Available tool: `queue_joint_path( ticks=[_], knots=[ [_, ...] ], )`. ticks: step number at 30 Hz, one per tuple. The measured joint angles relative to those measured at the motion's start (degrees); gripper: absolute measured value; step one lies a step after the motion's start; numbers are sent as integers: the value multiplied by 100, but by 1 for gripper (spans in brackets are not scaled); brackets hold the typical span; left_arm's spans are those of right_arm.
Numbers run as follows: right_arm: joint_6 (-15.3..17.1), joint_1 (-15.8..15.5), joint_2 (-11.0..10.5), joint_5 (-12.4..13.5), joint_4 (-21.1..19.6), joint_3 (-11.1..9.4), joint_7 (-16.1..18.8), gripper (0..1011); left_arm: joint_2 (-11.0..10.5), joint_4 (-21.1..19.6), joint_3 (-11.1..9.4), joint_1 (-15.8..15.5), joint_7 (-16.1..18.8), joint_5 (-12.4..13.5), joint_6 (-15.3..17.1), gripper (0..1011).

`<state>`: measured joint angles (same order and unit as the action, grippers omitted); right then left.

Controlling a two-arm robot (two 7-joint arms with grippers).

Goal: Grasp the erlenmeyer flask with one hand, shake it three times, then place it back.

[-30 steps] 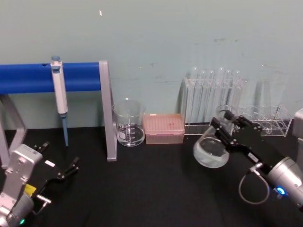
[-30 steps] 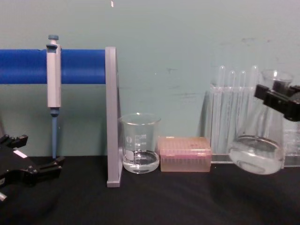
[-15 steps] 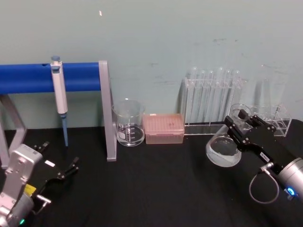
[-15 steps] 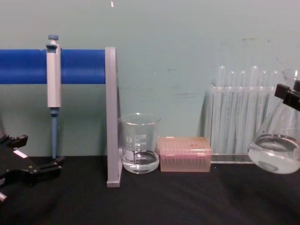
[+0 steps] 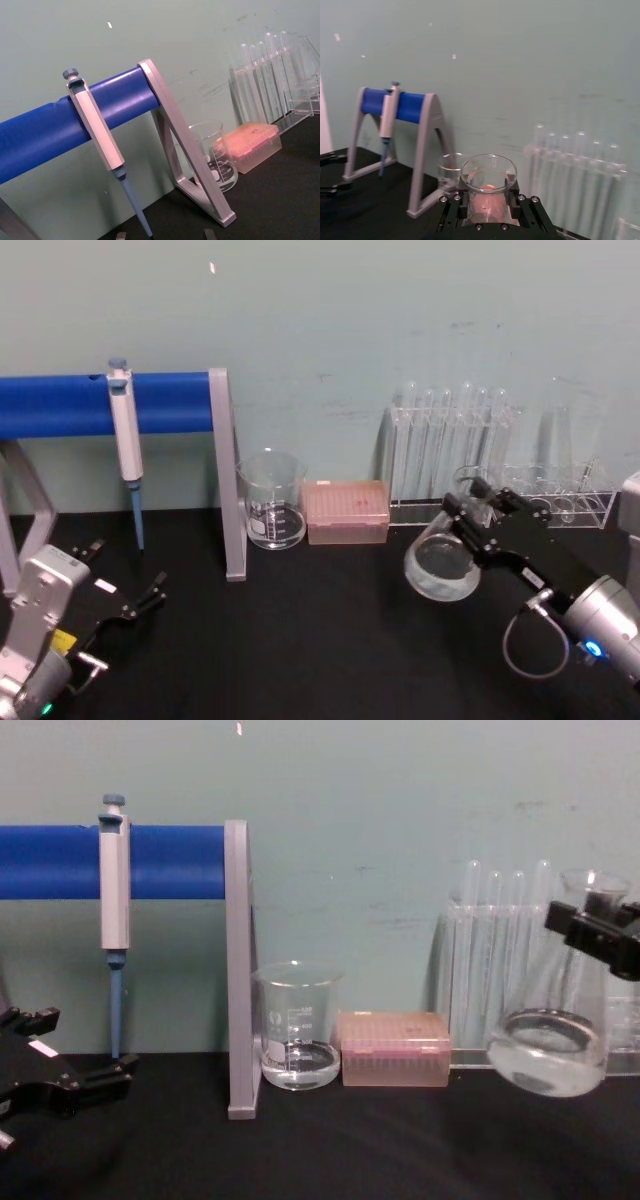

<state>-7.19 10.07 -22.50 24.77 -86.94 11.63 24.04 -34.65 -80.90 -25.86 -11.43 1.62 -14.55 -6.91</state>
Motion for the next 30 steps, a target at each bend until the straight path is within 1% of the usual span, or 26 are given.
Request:
queue_joint_path(
  ticks=[3,5,10,14,20,30],
  knots=[
    [10,61,12,9,0,141,141,450,0,0,0,0,0,0,0,1001],
    [13,78,15,12,0,174,169,450,0,0,0,0,0,0,0,1001],
    [30,208,42,42,40,461,399,450,0,0,0,0,0,0,0,1001],
    [41,272,48,67,54,601,503,450,0,0,0,0,0,0,0,1001],
    [63,388,57,127,64,901,695,450,0,0,0,0,0,0,0,1001],
    [70,509,50,205,34,1288,928,450,0,0,0,0,0,0,0,1001]
  ],
)
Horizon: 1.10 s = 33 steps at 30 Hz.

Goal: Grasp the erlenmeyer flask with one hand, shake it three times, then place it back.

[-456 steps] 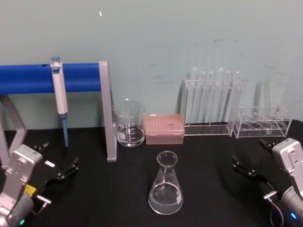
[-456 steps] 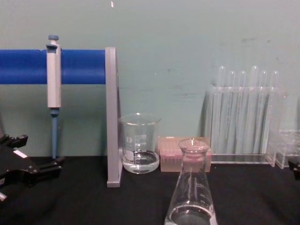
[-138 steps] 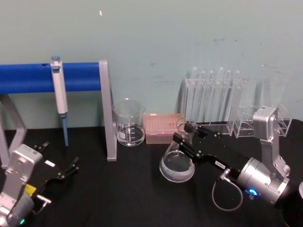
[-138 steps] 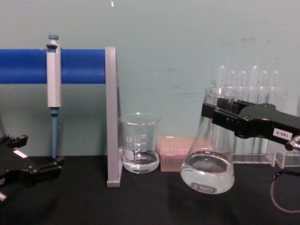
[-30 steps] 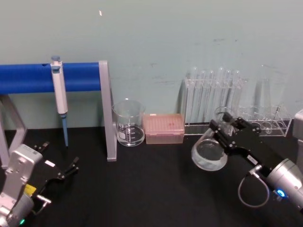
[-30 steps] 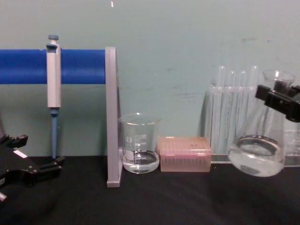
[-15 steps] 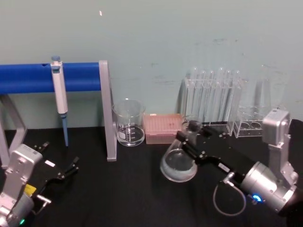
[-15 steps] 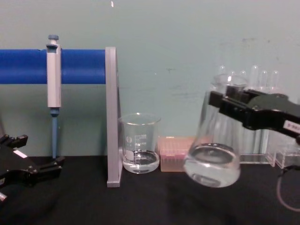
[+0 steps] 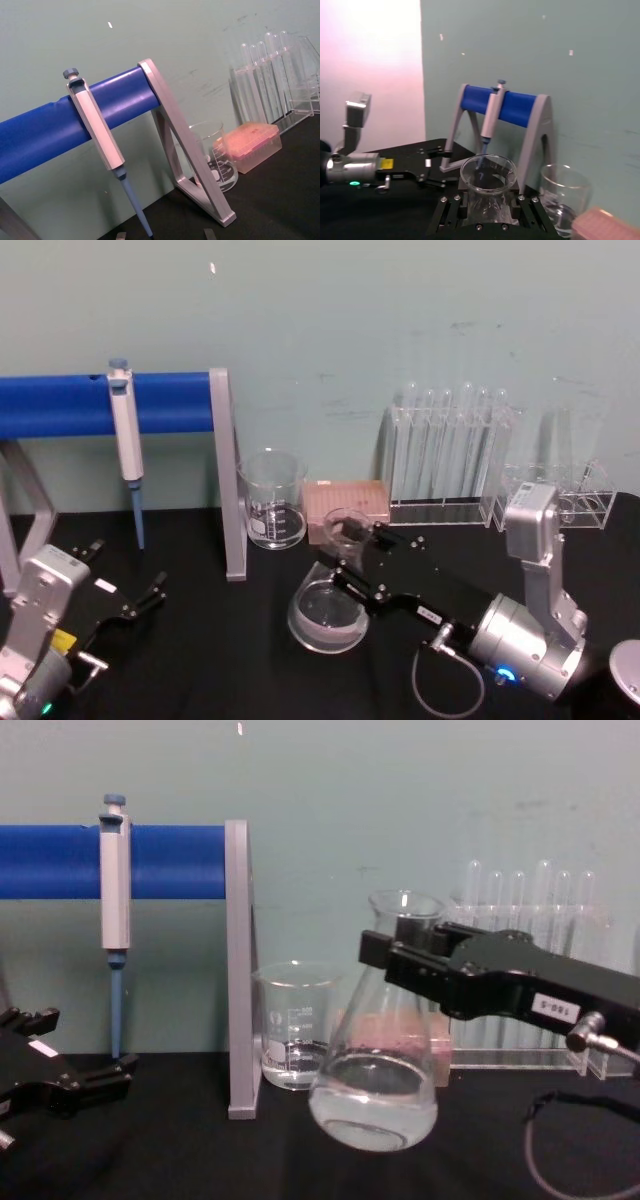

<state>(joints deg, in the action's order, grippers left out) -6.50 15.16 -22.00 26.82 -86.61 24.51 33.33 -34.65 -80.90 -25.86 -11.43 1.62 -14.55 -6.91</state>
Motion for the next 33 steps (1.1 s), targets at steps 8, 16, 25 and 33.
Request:
queue_joint_path(
  ticks=[8,16,25,33],
  knots=[
    [-4,70,-24,54,-10,182,72,450,0,0,0,0,0,0,0,1001],
    [-15,114,-53,102,6,242,56,450,0,0,0,0,0,0,0,1001],
    [-47,113,-93,113,41,138,-122,450,0,0,0,0,0,0,0,1001],
    [-76,3,-181,116,44,-194,-445,450,0,0,0,0,0,0,0,1001]
  ],
)
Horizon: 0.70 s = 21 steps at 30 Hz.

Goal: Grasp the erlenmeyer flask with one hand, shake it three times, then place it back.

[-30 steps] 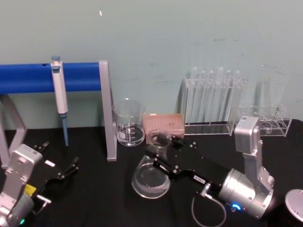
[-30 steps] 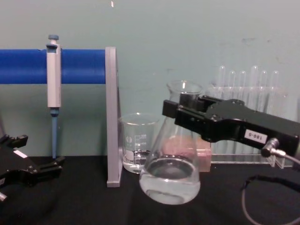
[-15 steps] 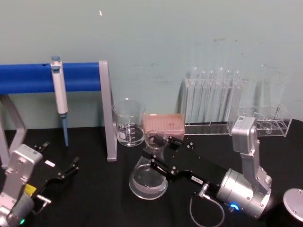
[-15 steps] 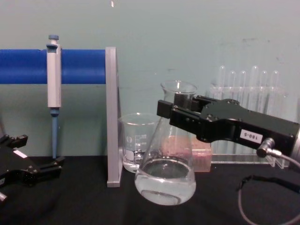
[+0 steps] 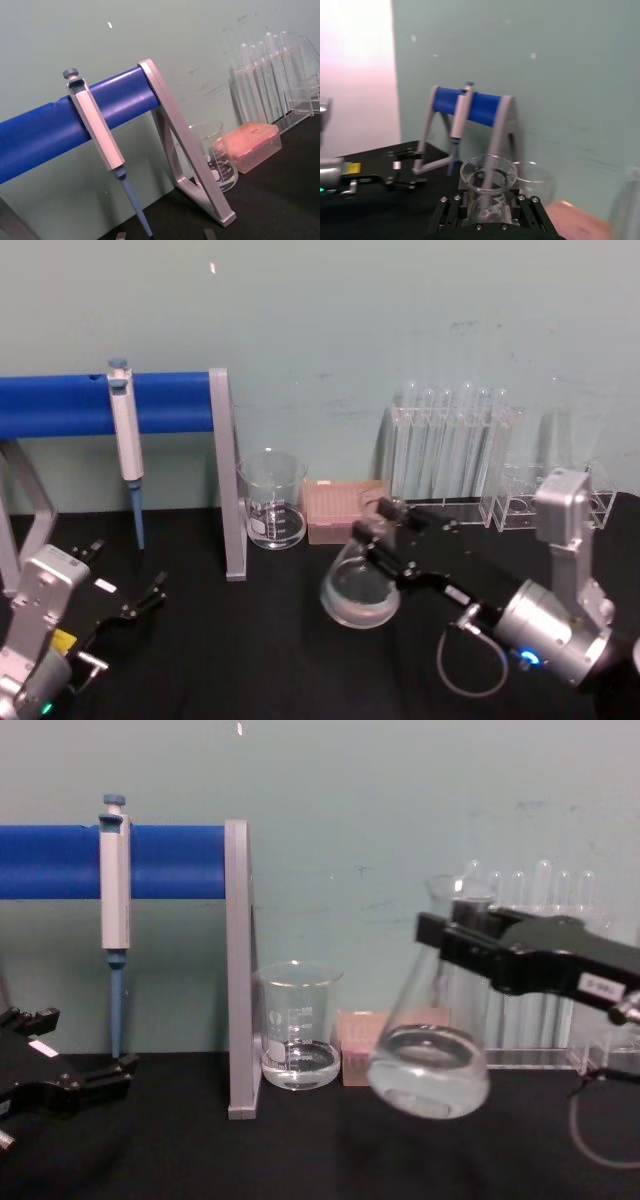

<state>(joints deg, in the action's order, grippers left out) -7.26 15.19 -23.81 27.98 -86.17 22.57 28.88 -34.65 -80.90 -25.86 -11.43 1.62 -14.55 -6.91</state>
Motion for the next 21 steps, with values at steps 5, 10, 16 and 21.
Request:
queue_joint_path(
  ticks=[5,10,16,21],
  knots=[
    [-14,-124,-63,-13,-43,-267,-225,450,0,0,0,0,0,0,0,1001],
    [-21,-279,-121,-74,-114,-573,-471,450,0,0,0,0,0,0,0,1001],
    [-12,-428,-147,-146,-183,-875,-679,450,0,0,0,0,0,0,0,1001],
    [20,-509,-152,-198,-199,-1052,-781,450,0,0,0,0,0,0,0,1001]
  ],
)
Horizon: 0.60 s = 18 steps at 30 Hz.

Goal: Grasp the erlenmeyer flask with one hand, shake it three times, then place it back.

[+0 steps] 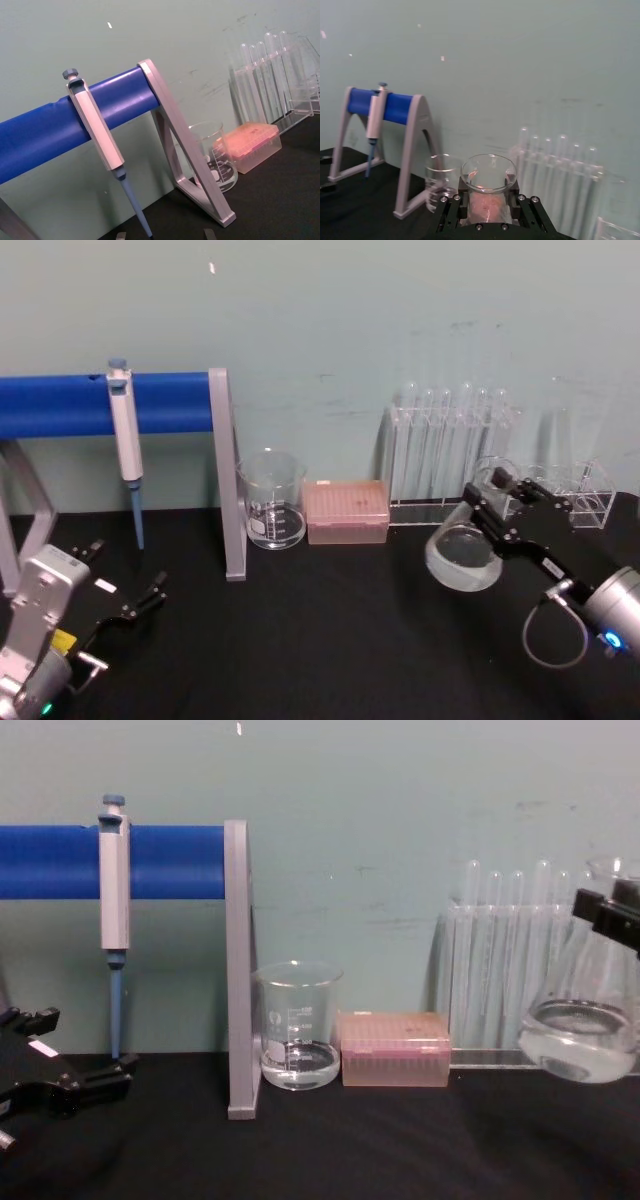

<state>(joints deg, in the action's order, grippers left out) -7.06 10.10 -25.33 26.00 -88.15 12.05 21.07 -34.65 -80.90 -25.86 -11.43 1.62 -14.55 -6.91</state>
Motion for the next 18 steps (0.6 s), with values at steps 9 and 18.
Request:
queue_joint_path(
  ticks=[9,18],
  knots=[
    [60,-76,57,-117,-27,-180,-47,450,0,0,0,0,0,0,0,1001],
    [98,23,137,-174,40,-81,183,450,0,0,0,0,0,0,0,1001]
  ],
)
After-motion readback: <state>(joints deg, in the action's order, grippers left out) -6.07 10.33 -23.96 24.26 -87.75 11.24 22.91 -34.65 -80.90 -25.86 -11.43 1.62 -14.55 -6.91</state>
